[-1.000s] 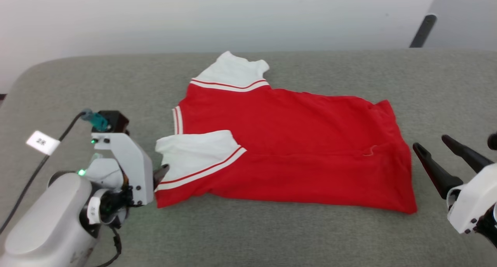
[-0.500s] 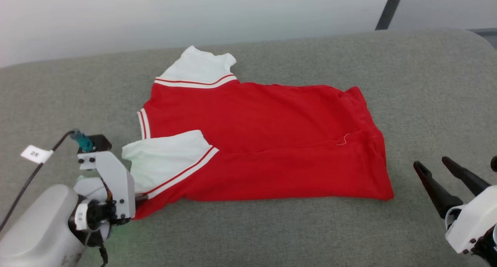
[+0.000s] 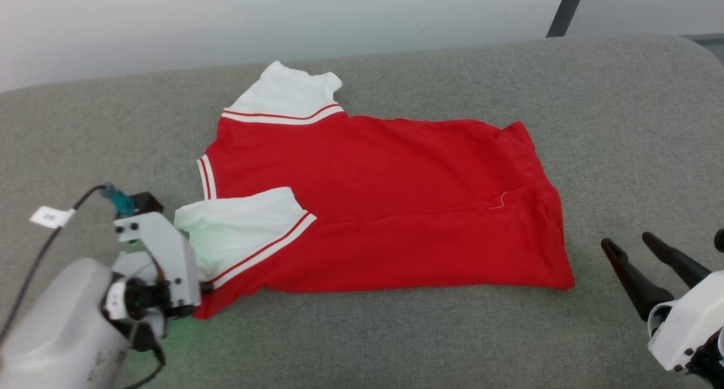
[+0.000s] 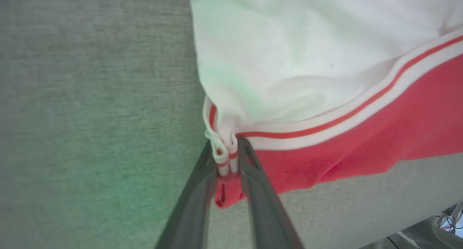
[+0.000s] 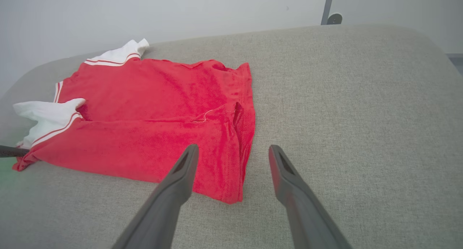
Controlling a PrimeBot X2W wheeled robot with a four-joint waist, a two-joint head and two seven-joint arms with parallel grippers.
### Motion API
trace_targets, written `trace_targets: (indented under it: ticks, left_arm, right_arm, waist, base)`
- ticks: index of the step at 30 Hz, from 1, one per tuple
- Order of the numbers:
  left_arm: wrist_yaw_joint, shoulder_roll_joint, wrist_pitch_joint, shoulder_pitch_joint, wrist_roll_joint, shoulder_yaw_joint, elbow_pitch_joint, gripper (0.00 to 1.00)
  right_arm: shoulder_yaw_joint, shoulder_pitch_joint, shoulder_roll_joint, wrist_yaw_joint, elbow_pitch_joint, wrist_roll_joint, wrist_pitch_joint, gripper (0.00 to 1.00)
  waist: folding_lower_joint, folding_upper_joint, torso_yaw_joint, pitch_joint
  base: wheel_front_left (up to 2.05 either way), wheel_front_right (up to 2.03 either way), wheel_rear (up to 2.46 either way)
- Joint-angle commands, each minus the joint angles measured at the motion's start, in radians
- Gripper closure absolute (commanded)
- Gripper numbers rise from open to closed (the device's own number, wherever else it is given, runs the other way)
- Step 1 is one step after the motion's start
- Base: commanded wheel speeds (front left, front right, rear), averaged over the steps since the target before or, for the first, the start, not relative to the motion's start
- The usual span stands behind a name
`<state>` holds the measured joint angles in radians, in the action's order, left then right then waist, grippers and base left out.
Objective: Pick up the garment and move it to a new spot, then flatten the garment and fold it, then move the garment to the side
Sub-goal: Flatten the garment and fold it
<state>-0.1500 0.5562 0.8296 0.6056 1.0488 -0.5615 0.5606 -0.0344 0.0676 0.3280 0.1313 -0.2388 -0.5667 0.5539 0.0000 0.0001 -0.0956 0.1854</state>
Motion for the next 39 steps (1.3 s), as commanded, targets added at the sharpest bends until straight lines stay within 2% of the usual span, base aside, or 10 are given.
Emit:
trace_targets:
  ticks: [1, 9, 16, 26, 35, 36, 37, 39]
  left_arm:
    - [0.005, -0.038, 0.002, -0.040, 0.009, -0.020, 0.028, 1.00]
    - [0.023, -0.056, -0.006, -0.007, -0.011, -0.039, 0.048, 1.00]
    - [0.030, -0.081, -0.017, 0.016, -0.024, -0.055, 0.040, 1.00]
    - [0.044, -0.124, -0.040, 0.071, -0.041, -0.073, 0.029, 1.00]
    - [0.055, -0.144, -0.065, 0.100, -0.038, -0.069, 0.059, 1.00]
    - [0.059, -0.144, -0.067, 0.102, -0.038, -0.070, 0.064, 1.00]
    - [0.061, -0.144, -0.069, 0.104, -0.037, -0.069, 0.069, 1.00]
    - [0.064, -0.144, -0.072, 0.106, -0.037, -0.068, 0.072, 1.00]
  right_arm:
    - [0.000, -0.013, -0.002, -0.001, 0.003, -0.012, 0.013, 0.00]
    - [-0.006, 0.001, 0.012, -0.001, 0.044, 0.006, 0.164, 0.00]
    - [-0.009, 0.056, 0.009, -0.001, 0.122, 0.022, 0.240, 0.00]
    - [0.014, 0.153, -0.001, -0.001, 0.308, 0.044, 0.245, 0.00]
    - [0.056, 0.220, -0.012, -0.001, 0.503, 0.064, 0.255, 0.00]
    - [0.063, 0.226, -0.011, -0.001, 0.519, 0.063, 0.261, 0.41]
    - [0.077, 0.228, -0.012, -0.001, 0.527, 0.059, 0.266, 1.00]
    - [0.091, 0.230, -0.006, -0.001, 0.536, 0.056, 0.276, 1.00]
  waist:
    - [0.0000, -0.0001, 0.002, 0.000]
    - [0.0000, -0.0001, 0.036, 0.000]
    - [0.0000, -0.0001, 0.076, 0.015]
    - [0.0000, -0.0001, 0.135, 0.065]
    - [0.0000, -0.0001, 0.155, 0.085]
    - [0.0000, -0.0001, 0.156, 0.085]
    - [0.0000, -0.0001, 0.155, 0.085]
    - [0.0000, -0.0001, 0.155, 0.085]
  base:
    - [0.00, 0.00, 0.00]
    - [0.00, 0.00, 0.00]
    - [0.00, 0.00, 0.00]
    - [0.00, 0.00, 0.00]
    - [0.00, 0.00, 0.00]
    - [0.00, 0.00, 0.00]
    - [0.00, 0.00, 0.00]
    - [0.00, 0.00, 0.00]
